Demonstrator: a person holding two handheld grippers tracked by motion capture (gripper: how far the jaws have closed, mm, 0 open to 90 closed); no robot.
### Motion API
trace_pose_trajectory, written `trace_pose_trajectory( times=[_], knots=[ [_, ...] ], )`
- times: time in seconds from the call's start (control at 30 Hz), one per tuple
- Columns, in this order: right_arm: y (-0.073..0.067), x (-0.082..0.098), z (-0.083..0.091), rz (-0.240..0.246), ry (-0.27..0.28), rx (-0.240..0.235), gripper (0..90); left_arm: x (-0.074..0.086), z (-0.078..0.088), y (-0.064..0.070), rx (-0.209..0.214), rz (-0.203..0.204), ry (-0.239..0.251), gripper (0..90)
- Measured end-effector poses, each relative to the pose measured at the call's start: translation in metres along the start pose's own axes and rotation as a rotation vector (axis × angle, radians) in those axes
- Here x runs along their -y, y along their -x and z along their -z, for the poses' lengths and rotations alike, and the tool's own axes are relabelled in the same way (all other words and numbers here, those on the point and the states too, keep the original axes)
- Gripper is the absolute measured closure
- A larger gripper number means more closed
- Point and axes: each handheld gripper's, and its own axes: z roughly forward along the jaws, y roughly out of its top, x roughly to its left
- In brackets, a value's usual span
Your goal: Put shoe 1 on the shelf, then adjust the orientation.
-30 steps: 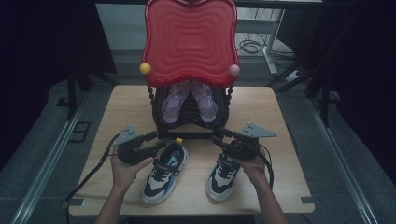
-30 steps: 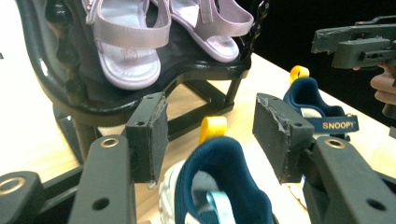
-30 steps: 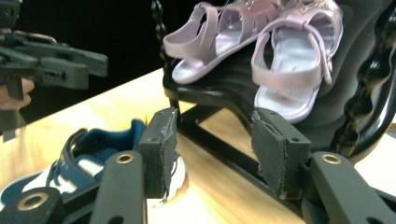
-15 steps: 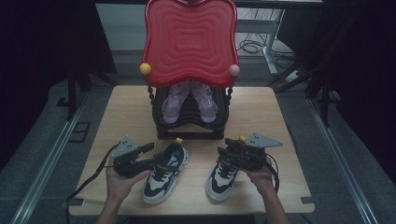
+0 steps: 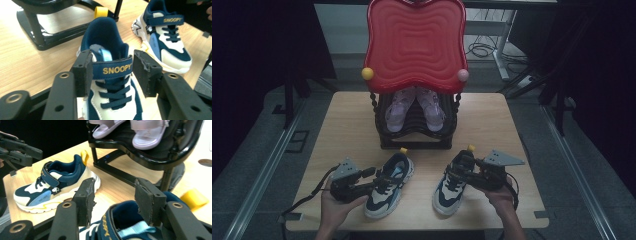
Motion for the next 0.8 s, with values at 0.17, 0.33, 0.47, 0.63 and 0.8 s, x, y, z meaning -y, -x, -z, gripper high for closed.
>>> trace_pose_trajectory(
  times=[0.17, 0.33, 0.47, 0.63, 0.8],
  knots=[
    [0.006, 0.002, 0.005, -0.016, 0.009, 0.016, 50.1, 0.001, 0.001, -0.002, 0.008, 0.006, -0.007, 53.7],
    [0.008, 0.004, 0.002, -0.022, 0.0, 0.017, 50.0, 0.002, 0.003, 0.0, 0.047, 0.02, -0.005, 54.1],
    [0.008, 0.005, 0.0, -0.012, -0.01, 0.02, 49.9, 0.002, 0.002, 0.004, 0.111, 0.037, -0.002, 57.3],
    [0.009, 0.007, -0.001, -0.017, -0.018, 0.024, 49.8, 0.005, -0.011, 0.008, 0.208, 0.051, -0.045, 68.5],
    [0.009, 0.007, -0.002, -0.021, -0.016, 0.027, 49.6, 0.006, -0.023, 0.02, 0.22, 0.007, -0.107, 77.0]
  ],
)
